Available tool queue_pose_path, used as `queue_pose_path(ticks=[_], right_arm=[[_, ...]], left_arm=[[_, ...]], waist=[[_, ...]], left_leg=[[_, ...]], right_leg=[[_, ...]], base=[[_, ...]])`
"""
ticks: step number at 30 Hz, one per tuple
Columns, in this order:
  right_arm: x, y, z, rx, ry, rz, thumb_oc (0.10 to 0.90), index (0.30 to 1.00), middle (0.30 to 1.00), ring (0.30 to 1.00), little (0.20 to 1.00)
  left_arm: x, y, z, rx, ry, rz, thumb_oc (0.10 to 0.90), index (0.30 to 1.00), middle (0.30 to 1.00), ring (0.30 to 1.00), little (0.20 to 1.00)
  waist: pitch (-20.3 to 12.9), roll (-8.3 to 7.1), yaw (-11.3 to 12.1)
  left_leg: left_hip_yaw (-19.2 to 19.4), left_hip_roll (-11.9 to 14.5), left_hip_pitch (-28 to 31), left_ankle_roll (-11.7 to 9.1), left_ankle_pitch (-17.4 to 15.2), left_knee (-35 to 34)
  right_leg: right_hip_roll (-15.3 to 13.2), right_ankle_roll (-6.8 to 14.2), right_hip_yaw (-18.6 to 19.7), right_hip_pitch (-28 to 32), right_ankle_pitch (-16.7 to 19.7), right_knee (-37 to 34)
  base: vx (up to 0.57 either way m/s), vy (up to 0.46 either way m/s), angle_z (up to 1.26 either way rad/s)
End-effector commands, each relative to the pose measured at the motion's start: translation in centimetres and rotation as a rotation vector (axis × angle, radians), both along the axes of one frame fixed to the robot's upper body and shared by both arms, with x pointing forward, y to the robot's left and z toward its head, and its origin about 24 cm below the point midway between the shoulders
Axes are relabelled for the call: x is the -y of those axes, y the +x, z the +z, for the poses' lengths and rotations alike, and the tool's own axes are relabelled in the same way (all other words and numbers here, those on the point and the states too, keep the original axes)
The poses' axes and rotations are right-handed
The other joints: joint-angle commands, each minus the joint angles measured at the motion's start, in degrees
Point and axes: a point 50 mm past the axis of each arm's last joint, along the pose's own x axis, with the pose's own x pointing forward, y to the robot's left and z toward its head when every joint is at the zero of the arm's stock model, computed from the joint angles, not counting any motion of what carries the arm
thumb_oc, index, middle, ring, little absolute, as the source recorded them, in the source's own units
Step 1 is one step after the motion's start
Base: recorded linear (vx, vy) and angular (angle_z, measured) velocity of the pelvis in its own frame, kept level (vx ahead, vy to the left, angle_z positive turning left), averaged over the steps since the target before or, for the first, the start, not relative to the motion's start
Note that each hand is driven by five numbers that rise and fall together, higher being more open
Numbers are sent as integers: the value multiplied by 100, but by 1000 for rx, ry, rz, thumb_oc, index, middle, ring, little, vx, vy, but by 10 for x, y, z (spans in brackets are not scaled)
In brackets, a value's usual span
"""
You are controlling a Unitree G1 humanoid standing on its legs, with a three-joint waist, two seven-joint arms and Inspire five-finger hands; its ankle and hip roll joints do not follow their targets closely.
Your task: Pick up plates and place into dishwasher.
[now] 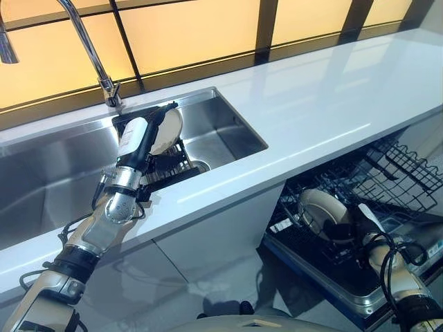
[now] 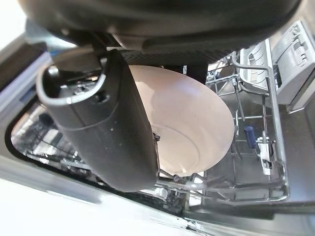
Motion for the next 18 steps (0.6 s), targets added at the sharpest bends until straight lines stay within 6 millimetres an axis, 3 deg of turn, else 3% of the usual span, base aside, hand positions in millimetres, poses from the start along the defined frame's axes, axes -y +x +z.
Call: queue_pose_path(ticks=[1, 9, 10, 11, 18], right_arm=[[-22, 31, 10, 42, 36, 89, 100, 300, 300, 300, 200], [-30, 35, 1, -39, 64, 129, 100, 300, 300, 300, 200], [-31, 35, 3, -21, 68, 126, 679, 796, 796, 796, 779], [-32, 36, 5, 0, 72, 120, 800, 900, 900, 900, 900], [-38, 34, 21, 165, 97, 122, 800, 900, 900, 900, 900]], left_arm=[[20, 19, 63, 260, -81, -75, 800, 900, 900, 900, 900], [20, 20, 66, 257, -76, -89, 800, 900, 900, 900, 900], [18, 20, 66, 254, -72, -90, 800, 900, 900, 900, 900], [17, 19, 66, 253, -70, -89, 800, 900, 900, 900, 900], [10, 16, 60, 246, -57, -66, 800, 900, 900, 900, 900]], waist=[[-477, -43, 330], [-497, -52, 428], [-491, -57, 424], [-490, -58, 417], [-468, -44, 332]], left_leg=[[-291, -174, 135, 103, -901, 39], [-337, -175, 130, 102, -889, 39], [-346, -176, 134, 101, -886, 39], [-347, -176, 133, 102, -886, 39], [-316, -182, 124, 125, -887, 39]], right_leg=[[291, 79, -174, 194, -508, 60], [282, 63, -228, 214, -522, 60], [282, 64, -221, 220, -521, 60], [282, 63, -217, 220, -519, 60], [295, 73, -140, 192, -501, 60]], base=[[-13, -7, 5], [-5, -5, 2], [0, 0, 0], [0, 0, 0], [0, 0, 0]])
